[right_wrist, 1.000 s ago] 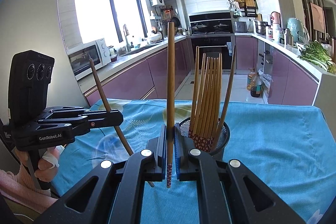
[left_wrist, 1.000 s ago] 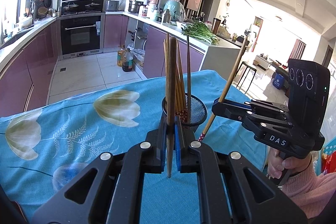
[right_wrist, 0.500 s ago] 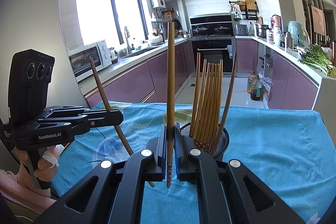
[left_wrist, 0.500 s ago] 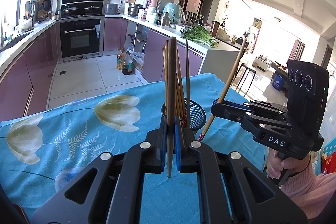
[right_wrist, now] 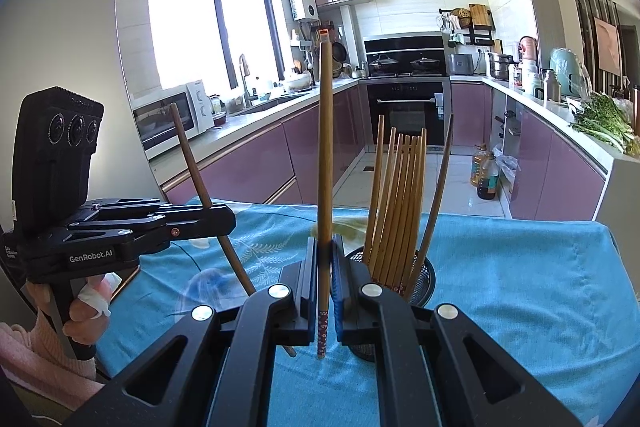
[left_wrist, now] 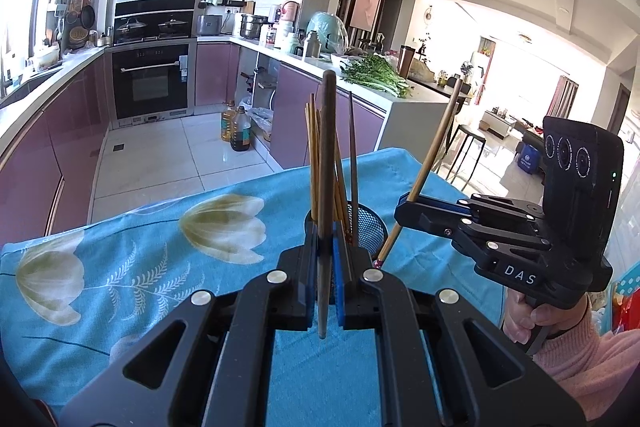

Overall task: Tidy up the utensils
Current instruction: 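Carry the left tool's chopstick over the mesh cup while the right tool follows, then lower the left tool's chopstick into the mesh cup while the right tool inserts its own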

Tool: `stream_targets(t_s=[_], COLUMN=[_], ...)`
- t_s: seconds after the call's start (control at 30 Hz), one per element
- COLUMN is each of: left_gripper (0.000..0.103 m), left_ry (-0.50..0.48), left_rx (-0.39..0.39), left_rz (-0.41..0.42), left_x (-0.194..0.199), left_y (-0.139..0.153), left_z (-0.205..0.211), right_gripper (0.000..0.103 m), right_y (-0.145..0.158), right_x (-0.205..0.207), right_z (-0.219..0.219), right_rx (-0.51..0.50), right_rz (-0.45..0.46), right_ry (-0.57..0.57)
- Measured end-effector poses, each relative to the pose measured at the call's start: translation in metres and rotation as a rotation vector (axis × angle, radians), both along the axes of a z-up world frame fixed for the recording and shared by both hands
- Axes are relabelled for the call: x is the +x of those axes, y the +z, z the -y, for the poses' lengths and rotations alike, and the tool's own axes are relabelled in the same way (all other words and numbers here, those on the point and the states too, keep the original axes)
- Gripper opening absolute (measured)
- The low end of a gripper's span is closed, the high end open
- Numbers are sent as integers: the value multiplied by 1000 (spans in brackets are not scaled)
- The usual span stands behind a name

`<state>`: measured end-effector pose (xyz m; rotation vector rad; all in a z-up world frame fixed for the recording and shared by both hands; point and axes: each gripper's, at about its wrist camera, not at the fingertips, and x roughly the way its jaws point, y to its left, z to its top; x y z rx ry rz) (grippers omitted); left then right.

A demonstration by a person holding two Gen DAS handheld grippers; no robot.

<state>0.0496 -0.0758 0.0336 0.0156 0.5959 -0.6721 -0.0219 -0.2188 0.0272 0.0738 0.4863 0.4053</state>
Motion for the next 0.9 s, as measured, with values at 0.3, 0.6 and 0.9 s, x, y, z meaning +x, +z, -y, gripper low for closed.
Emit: stream_targets(t_s=[0.3, 0.6, 0.9], left_gripper=[7, 8, 8], left_ry=[-3, -3, -9], left_rx=[0, -12, -23], left_rz=[17, 37, 59], left_x=[3, 0, -2], left_y=[3, 9, 17], left_z=[3, 0, 1], right_gripper=[6, 6, 6], right_y=[3, 8, 11], right_x=[2, 3, 4], right_z=[2, 5, 6], right_rx=[6, 11, 16], right_rz=[6, 26, 41], right_ry=[5, 3, 4])
